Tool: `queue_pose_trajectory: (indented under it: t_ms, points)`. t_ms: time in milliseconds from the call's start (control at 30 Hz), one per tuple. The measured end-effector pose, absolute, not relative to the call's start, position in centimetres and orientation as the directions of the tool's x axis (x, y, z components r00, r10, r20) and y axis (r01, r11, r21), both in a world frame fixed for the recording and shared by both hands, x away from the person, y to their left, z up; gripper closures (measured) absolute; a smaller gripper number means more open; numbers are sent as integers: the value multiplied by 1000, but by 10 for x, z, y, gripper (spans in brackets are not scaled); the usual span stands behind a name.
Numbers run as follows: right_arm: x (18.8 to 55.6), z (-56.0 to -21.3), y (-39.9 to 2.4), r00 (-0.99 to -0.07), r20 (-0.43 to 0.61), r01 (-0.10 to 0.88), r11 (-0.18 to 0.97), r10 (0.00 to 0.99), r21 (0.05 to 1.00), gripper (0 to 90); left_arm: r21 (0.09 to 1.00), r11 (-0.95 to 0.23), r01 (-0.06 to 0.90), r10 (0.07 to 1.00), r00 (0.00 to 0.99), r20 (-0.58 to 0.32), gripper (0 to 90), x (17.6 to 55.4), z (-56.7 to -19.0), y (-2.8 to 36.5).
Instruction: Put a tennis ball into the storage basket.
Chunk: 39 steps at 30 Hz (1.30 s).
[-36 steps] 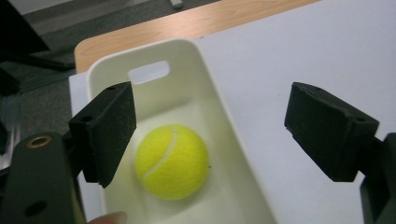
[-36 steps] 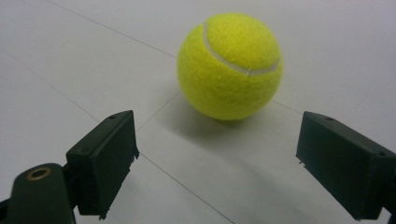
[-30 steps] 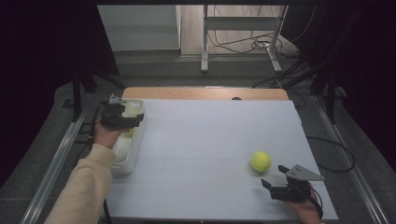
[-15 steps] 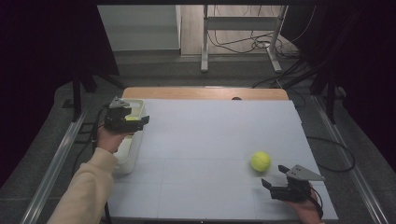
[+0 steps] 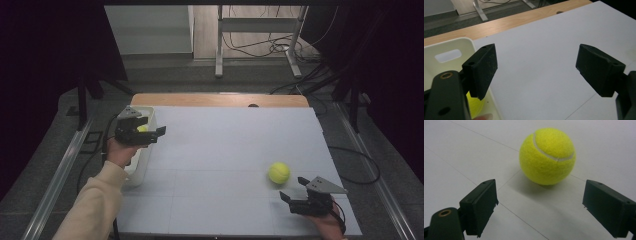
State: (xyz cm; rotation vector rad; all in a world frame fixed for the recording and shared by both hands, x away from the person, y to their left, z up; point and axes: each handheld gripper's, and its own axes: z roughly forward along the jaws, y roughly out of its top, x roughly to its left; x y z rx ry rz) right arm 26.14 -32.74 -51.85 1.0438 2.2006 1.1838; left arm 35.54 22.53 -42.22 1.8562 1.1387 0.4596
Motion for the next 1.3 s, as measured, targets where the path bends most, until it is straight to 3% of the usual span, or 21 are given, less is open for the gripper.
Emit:
queue_pose_trajectory:
  t_ms: [533, 1300]
  points:
    - [263, -518, -327, -623, -22, 410, 351, 782, 842, 132, 845, -185, 502, 797, 579, -169, 185, 345, -421, 206]
    - [262, -518, -327, -625, -24, 410, 355, 780, 840, 131, 849, -227, 476, 748, 643, -161, 185, 337, -422, 180]
